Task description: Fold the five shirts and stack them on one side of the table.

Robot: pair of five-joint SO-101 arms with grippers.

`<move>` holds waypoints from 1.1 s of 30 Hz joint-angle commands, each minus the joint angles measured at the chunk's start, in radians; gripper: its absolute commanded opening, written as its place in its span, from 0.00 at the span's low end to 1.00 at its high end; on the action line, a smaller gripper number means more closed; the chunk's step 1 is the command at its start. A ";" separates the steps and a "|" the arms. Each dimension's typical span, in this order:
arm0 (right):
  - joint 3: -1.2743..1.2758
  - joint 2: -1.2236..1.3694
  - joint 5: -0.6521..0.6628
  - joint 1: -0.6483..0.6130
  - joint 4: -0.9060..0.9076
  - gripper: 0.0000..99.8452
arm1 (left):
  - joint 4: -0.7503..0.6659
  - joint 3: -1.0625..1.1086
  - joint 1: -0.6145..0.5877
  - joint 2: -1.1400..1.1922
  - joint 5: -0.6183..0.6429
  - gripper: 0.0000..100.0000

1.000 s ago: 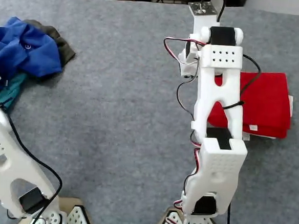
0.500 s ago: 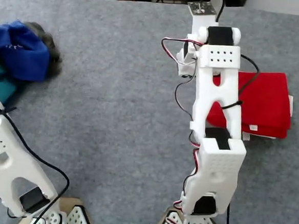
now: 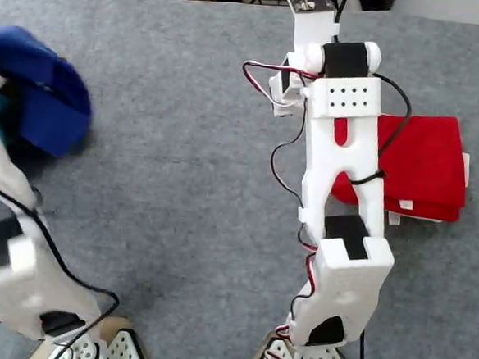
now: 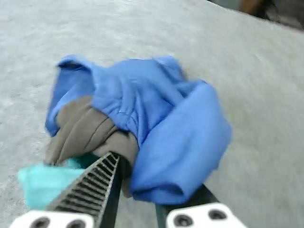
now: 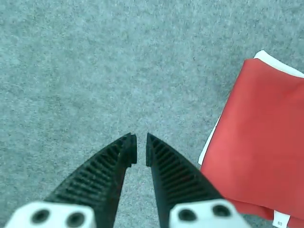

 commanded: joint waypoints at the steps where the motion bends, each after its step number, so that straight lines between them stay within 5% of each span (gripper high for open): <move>1: -0.004 -0.067 -0.003 -0.009 0.008 0.05 | 0.002 0.297 0.196 -0.331 -0.084 0.03; 7: -0.004 -0.061 -0.002 -0.011 0.006 0.05 | -0.002 0.691 0.552 -0.606 -0.221 0.07; 11: -0.002 -0.059 -0.002 -0.011 0.005 0.11 | -0.002 0.814 0.561 -0.677 -0.130 0.24; 18: -0.008 -0.059 -0.003 -0.094 -0.003 0.34 | -0.002 0.794 0.254 -0.741 -0.034 0.27; 26: 0.036 0.096 -0.043 -0.443 -0.132 0.34 | -0.183 1.101 -0.346 -0.643 -0.081 0.27; 33: -0.165 0.430 -0.158 -0.589 -0.265 0.34 | -0.308 1.274 -0.535 -0.540 -0.226 0.27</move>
